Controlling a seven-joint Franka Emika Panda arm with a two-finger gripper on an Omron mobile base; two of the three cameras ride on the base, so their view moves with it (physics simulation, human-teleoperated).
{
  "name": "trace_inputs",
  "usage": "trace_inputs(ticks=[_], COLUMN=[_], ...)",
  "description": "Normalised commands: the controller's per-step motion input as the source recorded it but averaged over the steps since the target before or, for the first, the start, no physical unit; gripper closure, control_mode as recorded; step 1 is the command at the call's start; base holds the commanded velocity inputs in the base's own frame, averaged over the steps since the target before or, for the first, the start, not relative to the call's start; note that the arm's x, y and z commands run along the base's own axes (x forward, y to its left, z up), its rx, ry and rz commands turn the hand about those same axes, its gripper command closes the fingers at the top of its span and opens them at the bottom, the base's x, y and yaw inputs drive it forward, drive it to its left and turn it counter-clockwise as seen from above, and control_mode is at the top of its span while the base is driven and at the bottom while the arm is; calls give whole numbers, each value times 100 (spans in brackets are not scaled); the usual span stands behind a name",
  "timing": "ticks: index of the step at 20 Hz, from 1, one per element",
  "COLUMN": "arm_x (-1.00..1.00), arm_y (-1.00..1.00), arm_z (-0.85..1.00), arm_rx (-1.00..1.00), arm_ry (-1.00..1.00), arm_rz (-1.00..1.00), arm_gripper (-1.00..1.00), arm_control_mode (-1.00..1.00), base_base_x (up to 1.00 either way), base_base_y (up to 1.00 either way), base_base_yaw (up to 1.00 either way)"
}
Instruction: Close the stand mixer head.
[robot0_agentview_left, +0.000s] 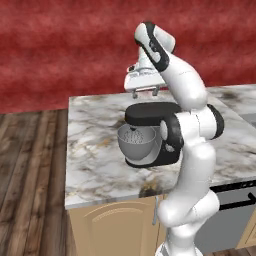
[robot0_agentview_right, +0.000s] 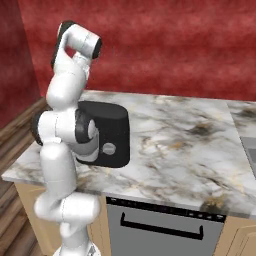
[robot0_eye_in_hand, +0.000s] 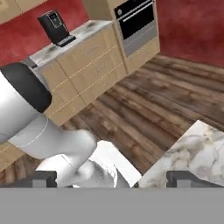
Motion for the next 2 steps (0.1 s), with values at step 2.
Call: trace_inputs(ticks=[2], arm_x=[-100], arm_y=[48], arm_z=[11], arm_rx=[-21], arm_ry=[-10], arm_rz=[-2], arm_gripper=[-100], arm_control_mode=[-100], base_base_x=[0], base_base_y=[0], base_base_yaw=[0])
